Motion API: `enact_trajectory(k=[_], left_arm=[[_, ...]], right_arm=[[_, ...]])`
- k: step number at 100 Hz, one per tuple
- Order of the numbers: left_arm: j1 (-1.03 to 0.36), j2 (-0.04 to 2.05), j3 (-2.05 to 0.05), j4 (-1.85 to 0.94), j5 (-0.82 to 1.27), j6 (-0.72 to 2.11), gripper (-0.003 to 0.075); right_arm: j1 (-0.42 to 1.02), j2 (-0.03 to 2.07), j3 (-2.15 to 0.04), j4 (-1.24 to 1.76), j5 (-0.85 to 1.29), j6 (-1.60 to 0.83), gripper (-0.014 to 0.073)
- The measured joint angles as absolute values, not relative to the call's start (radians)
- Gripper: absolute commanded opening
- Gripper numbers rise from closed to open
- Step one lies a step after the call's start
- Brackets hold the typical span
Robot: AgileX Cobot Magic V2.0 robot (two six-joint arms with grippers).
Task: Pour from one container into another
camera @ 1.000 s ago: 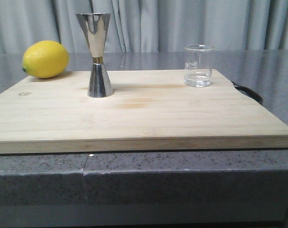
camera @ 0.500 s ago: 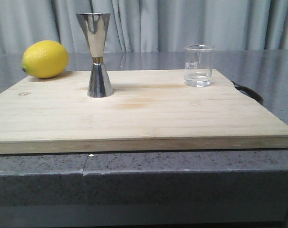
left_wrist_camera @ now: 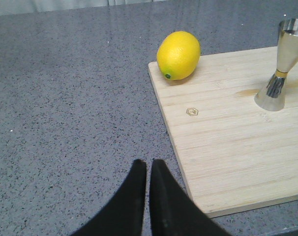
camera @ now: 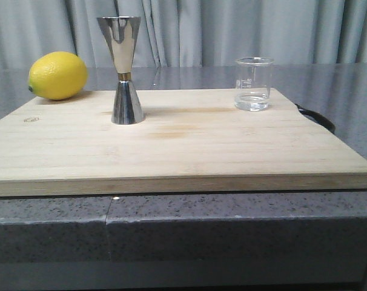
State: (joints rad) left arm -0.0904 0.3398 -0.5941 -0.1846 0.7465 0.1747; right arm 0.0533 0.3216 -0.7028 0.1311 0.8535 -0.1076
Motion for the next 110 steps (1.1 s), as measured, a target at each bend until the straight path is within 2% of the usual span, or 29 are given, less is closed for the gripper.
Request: enact_trajectory(k=[32,44,74,92,110], left_arm=[[-0.09,0.34,-0.588,-0.185,0.744,0.175,-0.0019],[-0.087,0.29,-0.531,-0.121,0.685,0.175,-0.0019],[-0.043,0.002,-0.168,-0.088,0.35,0.175,-0.0019],[-0.043,-0.004,-0.002,-0.097,0.157,0.147,-0.0019],[-0.043,-0.004,0.004,-0.059,0.015,0.09,-0.002]], right_arm=[[0.053,0.322,-0.703,0.131,0.853,-0.108,-0.0075],[0.053,0.322,-0.703,0.131,0.853,-0.108,-0.0075],[0.053,0.322,-0.703,0.131,0.853,-0.108,-0.0075],[0.053,0.322,-0.703,0.131,0.853,-0.108,-0.0075],[0.053,0.322,-0.703,0.131,0.853,-0.108,-0.0075]])
